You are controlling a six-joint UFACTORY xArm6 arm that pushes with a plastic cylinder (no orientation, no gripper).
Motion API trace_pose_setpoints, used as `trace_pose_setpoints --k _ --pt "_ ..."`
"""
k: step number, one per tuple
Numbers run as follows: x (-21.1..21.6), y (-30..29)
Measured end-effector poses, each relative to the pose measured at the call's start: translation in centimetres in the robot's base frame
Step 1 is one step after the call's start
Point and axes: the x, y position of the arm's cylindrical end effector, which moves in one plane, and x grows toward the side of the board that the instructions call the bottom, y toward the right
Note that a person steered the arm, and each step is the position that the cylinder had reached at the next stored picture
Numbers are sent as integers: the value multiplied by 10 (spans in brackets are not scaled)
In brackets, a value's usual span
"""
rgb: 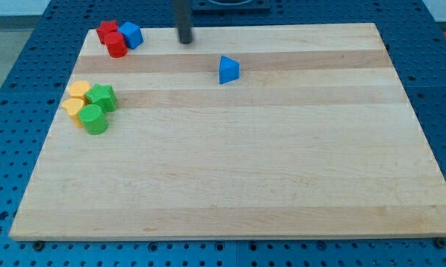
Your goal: Move the blue triangle below the blue cube
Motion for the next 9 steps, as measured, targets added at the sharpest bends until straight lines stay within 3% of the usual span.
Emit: trace_pose_setpoints --k 1,2,3,5,6,7,8,9 --pt "15 91" --pt "76 110" --pt "98 68" --pt "99 -65" --pt "107 -20" --pt "152 3" --pt "179 -43" --pt "134 -83"
